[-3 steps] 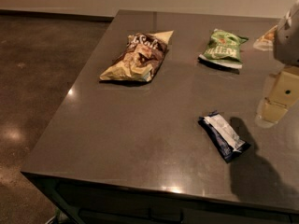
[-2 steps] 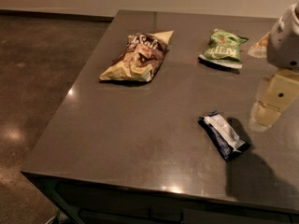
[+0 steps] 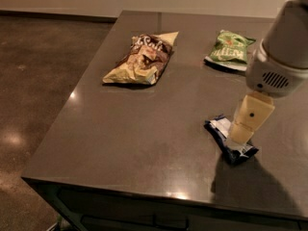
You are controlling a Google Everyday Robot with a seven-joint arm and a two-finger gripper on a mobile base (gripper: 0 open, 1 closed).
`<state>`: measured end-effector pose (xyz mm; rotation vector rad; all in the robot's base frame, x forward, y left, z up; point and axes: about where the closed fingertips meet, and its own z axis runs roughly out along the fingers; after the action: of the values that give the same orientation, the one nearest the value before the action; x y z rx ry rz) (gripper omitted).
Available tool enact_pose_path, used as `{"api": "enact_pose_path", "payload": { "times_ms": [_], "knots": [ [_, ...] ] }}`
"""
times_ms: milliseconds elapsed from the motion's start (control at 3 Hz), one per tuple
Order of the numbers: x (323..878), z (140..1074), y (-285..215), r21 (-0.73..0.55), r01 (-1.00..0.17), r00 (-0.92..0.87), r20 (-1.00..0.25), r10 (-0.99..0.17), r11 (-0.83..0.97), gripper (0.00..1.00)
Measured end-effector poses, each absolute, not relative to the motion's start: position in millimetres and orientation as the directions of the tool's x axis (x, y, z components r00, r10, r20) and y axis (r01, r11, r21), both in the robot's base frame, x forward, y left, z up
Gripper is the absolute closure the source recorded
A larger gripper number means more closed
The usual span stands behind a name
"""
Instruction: Move rxbar blueberry near brown chip bag
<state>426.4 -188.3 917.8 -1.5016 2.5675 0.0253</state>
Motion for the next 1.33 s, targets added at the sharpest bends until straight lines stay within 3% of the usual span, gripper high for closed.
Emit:
{"api": "enact_pose_path", "payload": {
  "times_ms": [1333],
  "knots": [
    [425.6,843.9,-165.3,-0.058,-0.739,-0.66,-0.14,-0.738,0.671,0.0]
  ]
}}
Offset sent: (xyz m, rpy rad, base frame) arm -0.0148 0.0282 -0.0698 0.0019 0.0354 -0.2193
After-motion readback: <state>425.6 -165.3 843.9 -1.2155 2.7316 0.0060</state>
